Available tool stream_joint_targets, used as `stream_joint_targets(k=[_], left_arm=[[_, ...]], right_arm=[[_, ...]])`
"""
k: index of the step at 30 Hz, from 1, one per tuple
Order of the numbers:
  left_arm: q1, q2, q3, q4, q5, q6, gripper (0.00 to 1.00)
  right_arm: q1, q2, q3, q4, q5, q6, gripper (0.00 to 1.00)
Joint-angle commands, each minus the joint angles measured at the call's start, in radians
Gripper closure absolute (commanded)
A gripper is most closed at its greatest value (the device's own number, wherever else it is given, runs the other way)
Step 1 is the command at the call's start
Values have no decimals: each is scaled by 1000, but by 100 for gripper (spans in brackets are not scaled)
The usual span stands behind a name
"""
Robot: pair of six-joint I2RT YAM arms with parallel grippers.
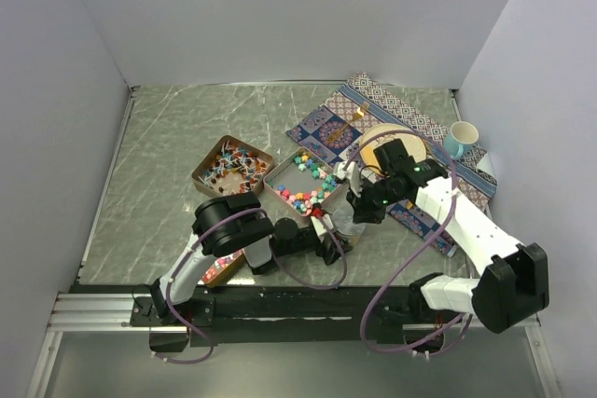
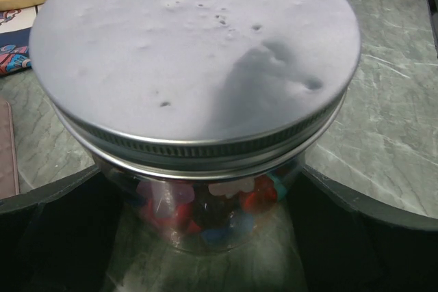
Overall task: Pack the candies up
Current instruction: Screw the bottle lid onto the packing bottle, then reset both arms
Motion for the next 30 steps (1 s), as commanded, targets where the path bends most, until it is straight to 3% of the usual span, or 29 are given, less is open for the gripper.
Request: stream_joint_targets(k=[1,6,11,17,24,26,27,28,30], left_arm=[[-24,36,-60,-147,5,-17,4],[-36,-44,-93,-204,2,-78,4],[-55,-88,-129,-212,15,-114,4],[-86,-281,-266,-215,-4,-166,4],[-77,-689,-291,-589,-26,-145,4],[-55,-804,-265,-707,-20,-129,4],[-29,-841,-234,-745,-27,-120,4],[-15,-911,-214,-782,-31,-100,4],[28,-979,-136,-955,-37,-76,4]], right_arm=[[27,58,-21,64,20,0,92],[41,147,-47,70,118,-15,100],[59,234,-62,80,205,28,100],[59,175,-91,119,232,32,100],[32,64,97,56,169,70,97],[-29,23,157,57,149,145,75],[-57,-15,213,86,153,187,58],[-80,-29,238,115,167,239,25],[-144,-32,315,171,263,403,0]])
